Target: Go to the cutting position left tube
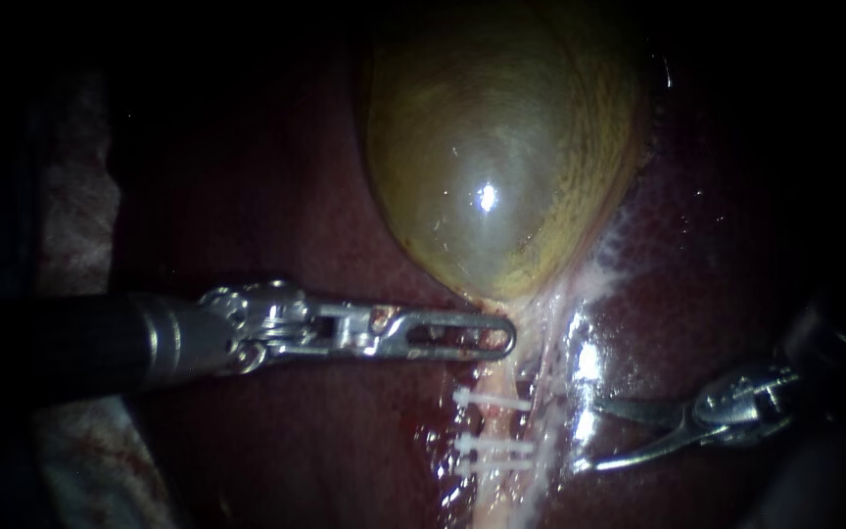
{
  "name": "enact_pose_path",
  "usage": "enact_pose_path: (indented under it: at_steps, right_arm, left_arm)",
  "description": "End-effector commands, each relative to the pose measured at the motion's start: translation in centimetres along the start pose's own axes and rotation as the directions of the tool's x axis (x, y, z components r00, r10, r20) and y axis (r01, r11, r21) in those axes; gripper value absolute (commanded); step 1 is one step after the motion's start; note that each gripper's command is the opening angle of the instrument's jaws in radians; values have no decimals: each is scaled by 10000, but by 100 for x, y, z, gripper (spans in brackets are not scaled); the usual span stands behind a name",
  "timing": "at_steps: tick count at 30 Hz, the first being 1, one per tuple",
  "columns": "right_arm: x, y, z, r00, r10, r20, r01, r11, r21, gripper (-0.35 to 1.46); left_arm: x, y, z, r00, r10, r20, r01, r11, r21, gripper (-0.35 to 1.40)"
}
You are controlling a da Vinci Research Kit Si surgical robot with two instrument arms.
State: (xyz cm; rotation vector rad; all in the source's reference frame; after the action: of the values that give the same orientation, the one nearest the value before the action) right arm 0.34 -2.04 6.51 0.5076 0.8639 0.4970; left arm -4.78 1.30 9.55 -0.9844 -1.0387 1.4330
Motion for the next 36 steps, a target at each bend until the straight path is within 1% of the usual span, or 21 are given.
enact_pose_path:
  at_steps: [1, 8, 15, 19, 22, 25, 30, 31, 33, 36]
  right_arm:
    - [0, 0, 0, 10000, 6, 1, -6, 10000, 1, 144]
    - [1, 0, 2, 9998, 189, -12, -189, 9998, 0, 144]
    - [1, -1, 4, 9959, 905, -63, -905, 9959, 18, 144]
    - [2, -1, 4, 9860, 1664, -113, -1663, 9860, 115, 144]
    - [2, -1, 5, 9806, 1957, -129, -1955, 9806, 156, 144]
    - [3, -3, 7, 9702, 2418, -148, -2414, 9701, 264, 143]
    - [4, -6, 12, 9530, 3027, -122, -3013, 9513, 650, 141]
    - [4, -7, 13, 9532, 3023, -85, -3010, 9510, 704, 139]
    - [4, -9, 16, 9482, 3176, 75, -3171, 9450, 802, 139]
    - [4, -11, 22, 9403, 3371, 470, -3401, 9364, 872, 138]
  left_arm:
    - [0, 0, 0, 10000, -1, 10, 1, 10000, -21, -35]
    - [0, 2, -5, 10000, -7, 35, 7, 10000, -38, -35]
    - [-5, 8, -15, 10000, -22, 84, 23, 10000, -71, -35]
    - [-10, 15, -20, 9999, -35, 132, 36, 9999, -108, -35]
    - [-12, 22, -26, 9999, -55, 163, 57, 9999, -130, -35]
    - [-13, 27, -32, 9998, -80, 193, 83, 9999, -150, -35]
    - [-14, 35, -39, 9997, -111, 230, 115, 9998, -176, -35]
    - [-15, 36, -40, 9997, -115, 234, 119, 9998, -178, -35]
    - [-16, 38, -41, 9996, -119, 240, 124, 9998, -182, -35]
    - [-17, 40, -42, 9996, -122, 243, 127, 9997, -184, -35]
